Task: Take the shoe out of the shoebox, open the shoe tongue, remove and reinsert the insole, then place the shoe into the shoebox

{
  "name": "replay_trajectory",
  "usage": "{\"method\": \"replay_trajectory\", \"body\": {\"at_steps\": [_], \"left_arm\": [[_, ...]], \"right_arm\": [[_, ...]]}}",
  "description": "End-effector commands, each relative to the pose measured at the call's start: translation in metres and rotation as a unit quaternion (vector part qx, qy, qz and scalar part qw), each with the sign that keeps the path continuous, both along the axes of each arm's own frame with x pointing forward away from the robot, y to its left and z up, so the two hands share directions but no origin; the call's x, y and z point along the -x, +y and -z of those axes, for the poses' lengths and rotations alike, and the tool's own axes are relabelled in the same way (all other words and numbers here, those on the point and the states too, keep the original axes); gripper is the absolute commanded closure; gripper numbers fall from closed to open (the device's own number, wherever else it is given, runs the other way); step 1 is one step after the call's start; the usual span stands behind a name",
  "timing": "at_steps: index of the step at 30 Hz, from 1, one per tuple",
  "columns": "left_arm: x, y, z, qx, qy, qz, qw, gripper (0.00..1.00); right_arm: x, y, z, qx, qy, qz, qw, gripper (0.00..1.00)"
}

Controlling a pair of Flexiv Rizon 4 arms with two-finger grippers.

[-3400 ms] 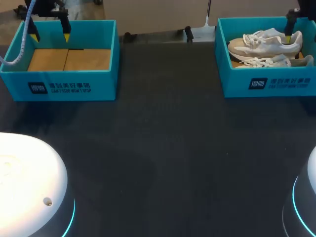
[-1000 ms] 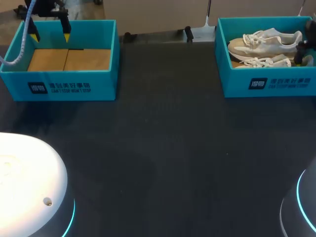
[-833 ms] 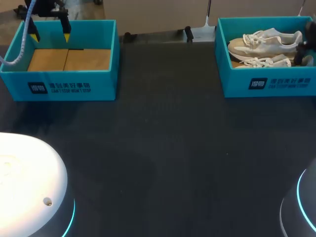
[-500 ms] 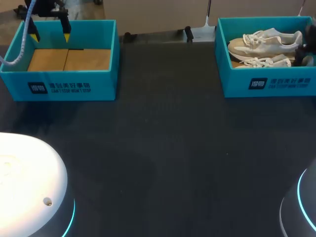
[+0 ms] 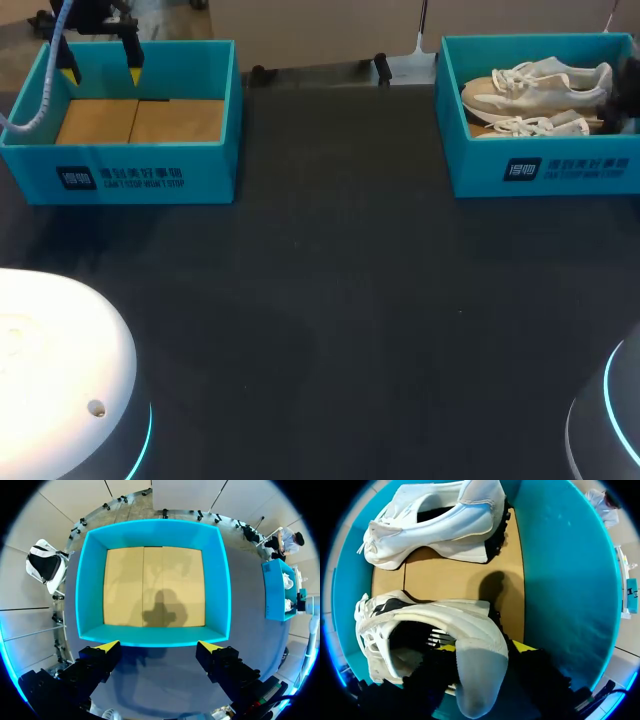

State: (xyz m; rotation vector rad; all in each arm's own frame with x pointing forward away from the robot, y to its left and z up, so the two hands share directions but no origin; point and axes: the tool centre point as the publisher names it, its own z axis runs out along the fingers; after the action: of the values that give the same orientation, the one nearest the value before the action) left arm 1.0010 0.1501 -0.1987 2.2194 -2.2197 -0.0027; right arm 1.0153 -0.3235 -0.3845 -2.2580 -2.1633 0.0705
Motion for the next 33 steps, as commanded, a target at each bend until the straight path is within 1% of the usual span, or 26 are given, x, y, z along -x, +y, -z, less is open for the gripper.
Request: {"method": "replay_trajectory", "body": {"at_steps": [1, 3, 4, 5, 6, 7, 8, 16, 22, 24, 27, 33], "left_arm": [[0.000, 0.000, 0.000, 0.000, 0.000, 0.000, 1.000, 0.00], [0.000, 0.000, 0.000, 0.000, 0.000, 0.000, 1.000, 0.00], [0.000, 0.000, 0.000, 0.000, 0.000, 0.000, 1.000, 0.00], [0.000, 0.000, 0.000, 0.000, 0.000, 0.000, 1.000, 0.00], [0.000, 0.000, 0.000, 0.000, 0.000, 0.000, 1.000, 0.00], [0.000, 0.000, 0.000, 0.000, 0.000, 0.000, 1.000, 0.00], [0.000, 0.000, 0.000, 0.000, 0.000, 0.000, 1.000, 0.00], [0.000, 0.000, 0.000, 0.000, 0.000, 0.000, 1.000, 0.00], [0.000, 0.000, 0.000, 0.000, 0.000, 0.000, 1.000, 0.00], [0.000, 0.000, 0.000, 0.000, 0.000, 0.000, 1.000, 0.00], [0.000, 0.000, 0.000, 0.000, 0.000, 0.000, 1.000, 0.00], [0.000, 0.000, 0.000, 0.000, 0.000, 0.000, 1.000, 0.00]], "right_arm": [[-0.002, 0.001, 0.002, 0.000, 0.003, 0.002, 1.000, 0.53], [-0.001, 0.001, 0.002, 0.001, 0.002, 0.007, 1.000, 0.59], [-0.001, 0.001, 0.003, 0.001, 0.001, 0.008, 1.000, 0.73], [-0.001, 0.001, 0.003, 0.001, 0.001, 0.009, 1.000, 0.76], [-0.001, 0.000, 0.003, 0.002, 0.001, 0.010, 1.000, 0.84], [-0.001, 0.000, 0.003, 0.003, 0.000, 0.012, 1.000, 0.96], [0.000, 0.000, 0.003, 0.003, -0.001, 0.014, 1.000, 1.00], [-0.002, -0.004, 0.000, 0.010, -0.007, 0.032, 0.999, 1.00], [-0.005, -0.010, -0.004, 0.024, -0.001, 0.070, 0.997, 1.00], [-0.006, -0.012, -0.006, 0.031, 0.006, 0.084, 0.996, 1.00], [-0.008, -0.014, -0.012, 0.035, 0.005, 0.101, 0.994, 1.00], [-0.011, -0.016, -0.026, 0.040, -0.012, 0.112, 0.993, 1.00]]}}
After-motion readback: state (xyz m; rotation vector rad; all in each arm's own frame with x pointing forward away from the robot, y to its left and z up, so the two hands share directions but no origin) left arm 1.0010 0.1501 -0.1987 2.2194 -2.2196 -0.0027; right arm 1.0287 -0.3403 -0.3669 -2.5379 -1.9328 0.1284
